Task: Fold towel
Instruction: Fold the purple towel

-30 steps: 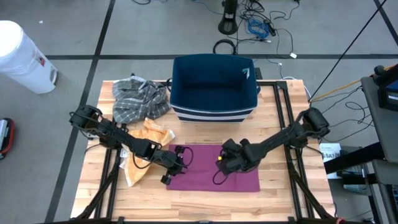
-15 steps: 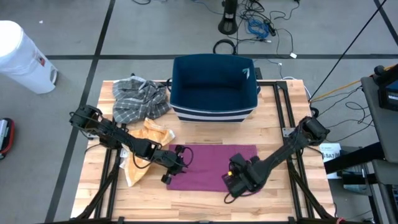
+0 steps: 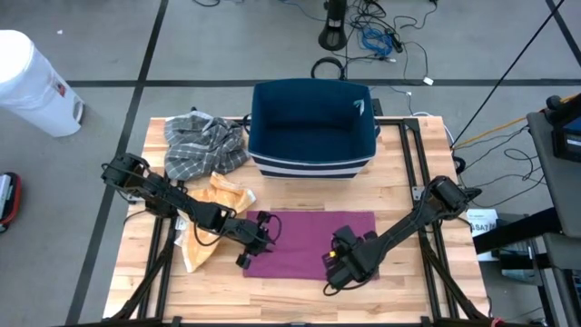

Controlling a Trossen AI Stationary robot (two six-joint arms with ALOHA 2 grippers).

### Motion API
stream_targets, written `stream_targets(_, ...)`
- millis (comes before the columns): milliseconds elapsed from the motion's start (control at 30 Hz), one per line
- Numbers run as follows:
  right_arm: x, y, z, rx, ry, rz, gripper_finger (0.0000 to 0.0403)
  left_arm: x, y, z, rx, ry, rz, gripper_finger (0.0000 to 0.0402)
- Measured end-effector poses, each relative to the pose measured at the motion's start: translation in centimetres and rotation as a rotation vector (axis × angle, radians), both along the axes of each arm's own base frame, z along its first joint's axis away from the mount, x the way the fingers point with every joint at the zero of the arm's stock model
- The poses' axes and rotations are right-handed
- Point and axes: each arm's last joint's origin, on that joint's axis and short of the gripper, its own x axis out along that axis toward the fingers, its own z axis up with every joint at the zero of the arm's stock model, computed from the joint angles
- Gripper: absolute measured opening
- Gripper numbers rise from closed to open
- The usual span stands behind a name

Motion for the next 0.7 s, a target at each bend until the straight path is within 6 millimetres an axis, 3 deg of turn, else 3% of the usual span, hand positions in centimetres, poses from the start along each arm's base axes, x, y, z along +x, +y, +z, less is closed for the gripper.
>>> stream_targets(467,0.5,-0.1,-0.3,0.02,-0.015,-0.012,0.0151,0.0,0.0,0.0,-0.004,0.003,0.002,0.0116)
stream_targets(700,0.7,-0.1,-2.1,0.012,0.047,-0.025,0.0151,-0.1,-0.2,0.0,-0.009,0.005,0.001,0.0116)
